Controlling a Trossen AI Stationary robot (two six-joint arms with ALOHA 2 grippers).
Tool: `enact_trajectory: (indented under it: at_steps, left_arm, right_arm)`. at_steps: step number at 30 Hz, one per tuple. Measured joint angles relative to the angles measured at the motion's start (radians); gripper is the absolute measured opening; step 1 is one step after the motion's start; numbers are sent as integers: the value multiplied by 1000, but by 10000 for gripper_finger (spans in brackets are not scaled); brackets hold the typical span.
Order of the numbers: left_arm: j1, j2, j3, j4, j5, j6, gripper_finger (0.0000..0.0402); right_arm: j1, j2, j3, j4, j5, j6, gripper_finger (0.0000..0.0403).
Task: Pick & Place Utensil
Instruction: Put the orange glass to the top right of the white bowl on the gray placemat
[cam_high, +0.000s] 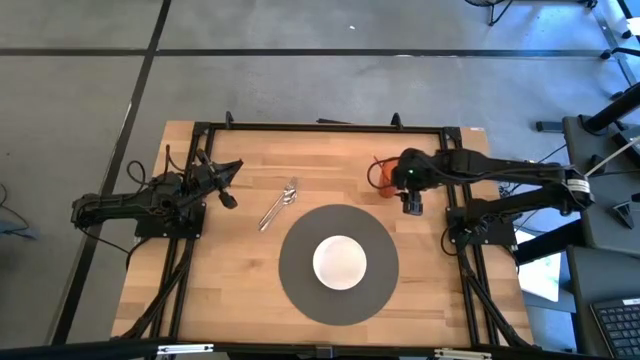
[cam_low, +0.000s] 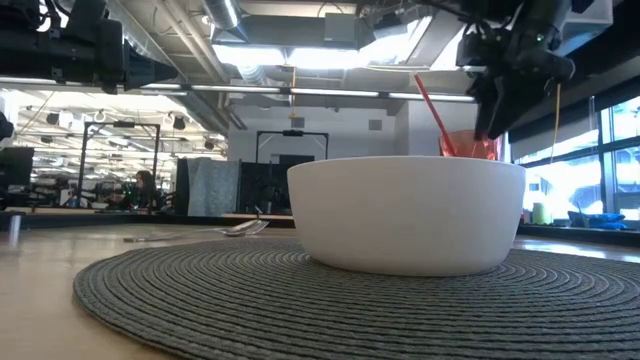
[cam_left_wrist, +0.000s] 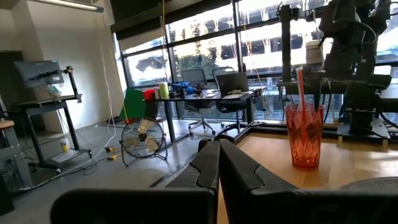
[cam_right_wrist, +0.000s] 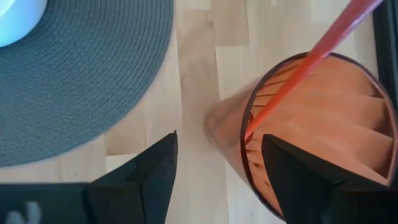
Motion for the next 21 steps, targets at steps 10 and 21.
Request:
enact_trajectory:
  at_steps: [10, 21]
  left_arm:
    - [0, 0, 0, 0, 0, 0, 4]
    - [0, 0, 0, 0, 0, 0, 2]
  right_arm:
    - [0, 51, 0, 0, 0, 1, 183]
    - [0, 68, 0, -1, -3, -11, 20]
